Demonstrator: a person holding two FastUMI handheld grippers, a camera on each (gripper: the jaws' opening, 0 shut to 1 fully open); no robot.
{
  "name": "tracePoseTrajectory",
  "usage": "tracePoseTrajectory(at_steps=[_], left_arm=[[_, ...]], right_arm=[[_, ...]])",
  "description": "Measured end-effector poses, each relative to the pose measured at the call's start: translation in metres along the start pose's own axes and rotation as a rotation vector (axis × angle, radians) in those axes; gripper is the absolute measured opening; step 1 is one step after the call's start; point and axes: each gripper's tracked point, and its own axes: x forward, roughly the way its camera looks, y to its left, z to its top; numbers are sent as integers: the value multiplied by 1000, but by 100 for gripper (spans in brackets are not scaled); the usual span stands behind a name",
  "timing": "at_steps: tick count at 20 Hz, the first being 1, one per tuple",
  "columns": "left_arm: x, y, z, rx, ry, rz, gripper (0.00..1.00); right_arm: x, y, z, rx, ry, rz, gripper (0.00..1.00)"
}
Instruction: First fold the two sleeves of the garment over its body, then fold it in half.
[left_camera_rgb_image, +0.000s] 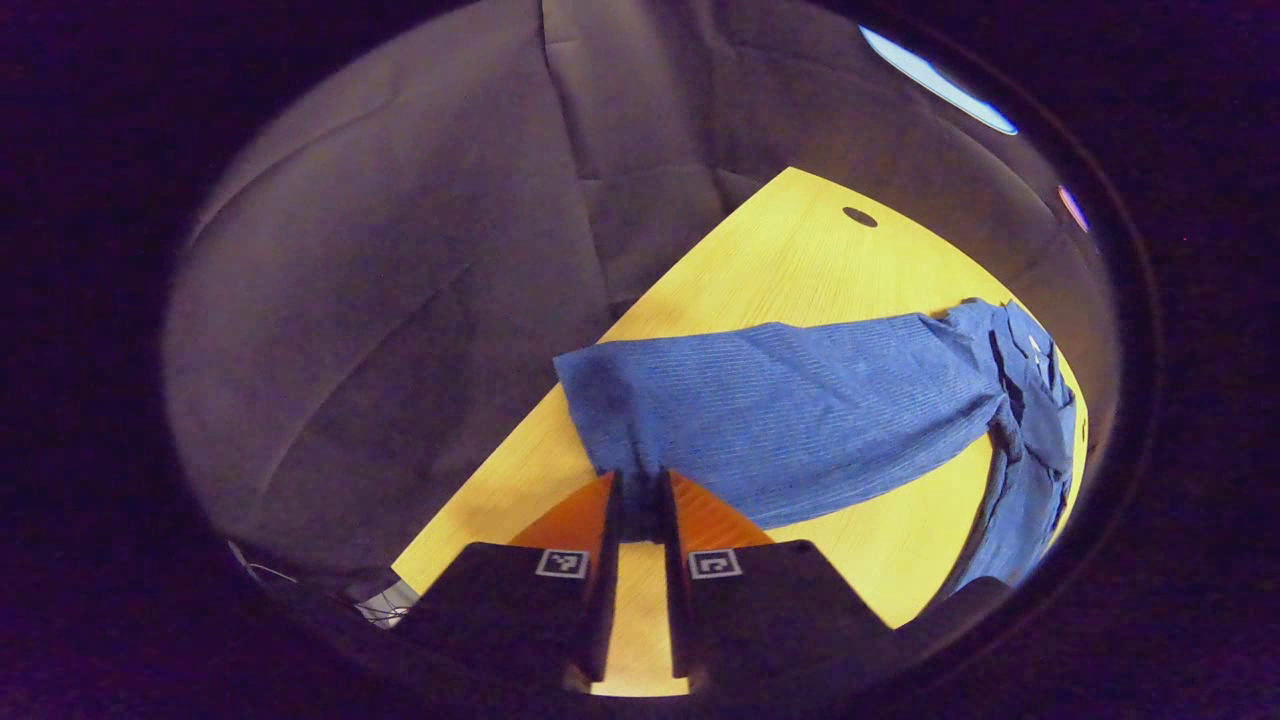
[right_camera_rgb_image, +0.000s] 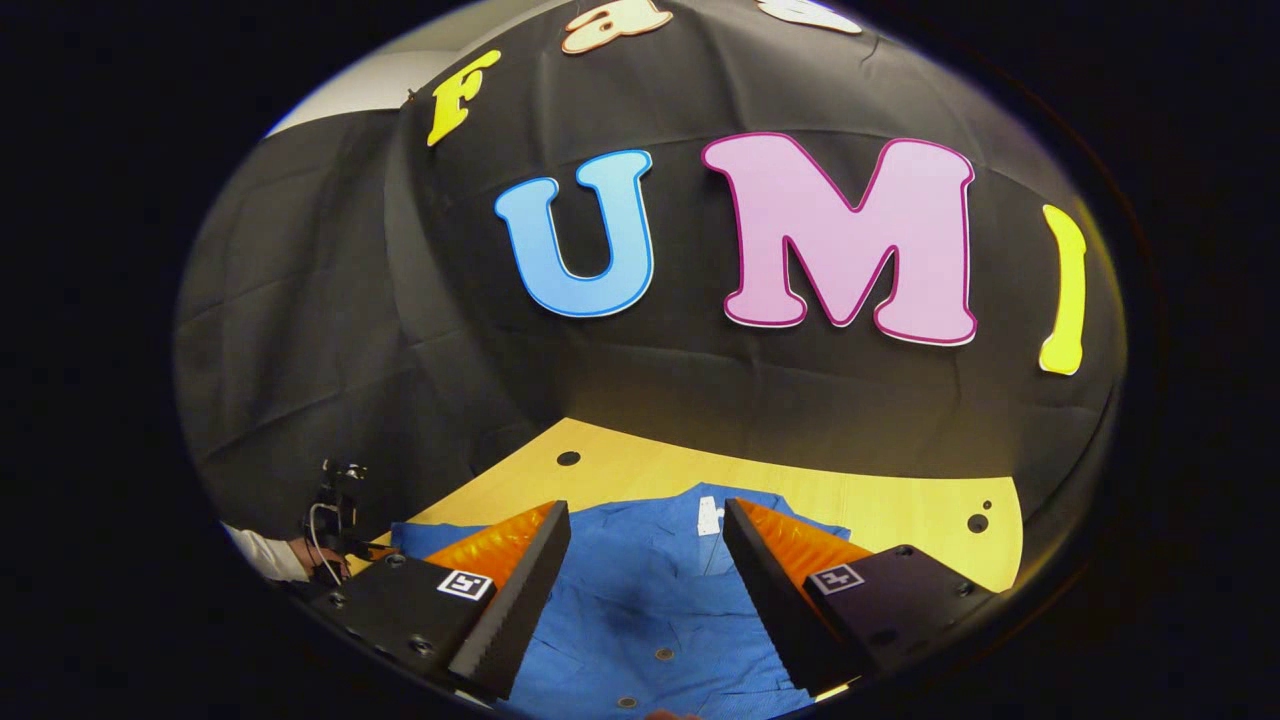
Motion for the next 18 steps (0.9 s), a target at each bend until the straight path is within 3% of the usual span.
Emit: tracePoseTrajectory(at_steps=[3,7,10,14,18], left_arm=[[-3,-4,3,-67,38,-35,0],[-33,-19,29,-96,-62,-165,0],[-74,-47,57,-48,-137,-230,0],[-129,-123,93,20,-195,-363,0],[-185,-231,114,145,-262,-485,0]], right_arm=[[-16,-7,4,-5,-10,-14,98],[-39,-24,-3,-18,-8,-45,98],[-52,-37,-6,13,-8,-58,98],[-65,-55,-6,62,-22,-73,98],[-83,-75,-4,100,-34,-100,98]])
